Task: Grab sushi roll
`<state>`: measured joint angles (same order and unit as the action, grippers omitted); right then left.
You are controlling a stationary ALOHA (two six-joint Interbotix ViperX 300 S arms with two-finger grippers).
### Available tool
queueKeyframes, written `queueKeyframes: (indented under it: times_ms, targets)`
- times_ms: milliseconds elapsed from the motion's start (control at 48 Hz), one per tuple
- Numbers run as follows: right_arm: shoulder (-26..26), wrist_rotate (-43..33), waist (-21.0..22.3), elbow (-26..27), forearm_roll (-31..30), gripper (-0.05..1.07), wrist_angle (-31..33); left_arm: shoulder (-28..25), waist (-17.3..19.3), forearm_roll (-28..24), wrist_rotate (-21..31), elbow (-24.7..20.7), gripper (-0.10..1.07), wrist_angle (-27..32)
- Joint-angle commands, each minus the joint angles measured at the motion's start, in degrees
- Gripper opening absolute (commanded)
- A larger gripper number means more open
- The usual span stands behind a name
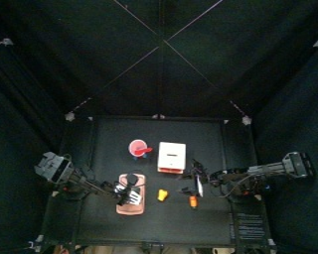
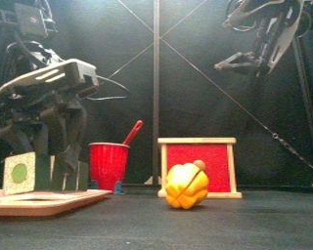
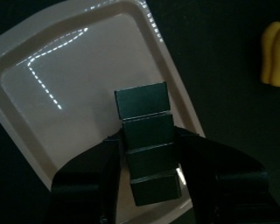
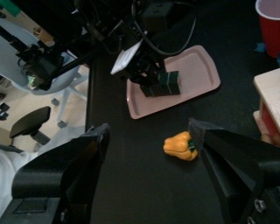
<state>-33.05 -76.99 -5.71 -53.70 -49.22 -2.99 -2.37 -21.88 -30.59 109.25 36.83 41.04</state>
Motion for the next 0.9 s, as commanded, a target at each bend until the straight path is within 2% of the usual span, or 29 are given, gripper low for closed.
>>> queueKeyframes:
  times_ms: [0, 771, 875]
  targets:
    - [-0.7, 0.09, -0.09, 0.53, -0.09, 1.01, -0.35, 1.93, 0.09, -0.79, 0.0, -0.88, 0.67, 0.18]
    - [-0.79, 0.0, -0.18, -0.18, 0.26, 1.01, -0.35, 1.76, 0.09, -1.14, 0.26, -0.53, 0.67, 0.35]
    - [-1.14, 0.0, -0.44, -0.26, 0.35, 1.01, -0.35, 2.55, 0.09, -2.99, 0.62, -1.58, 0.67, 0.35]
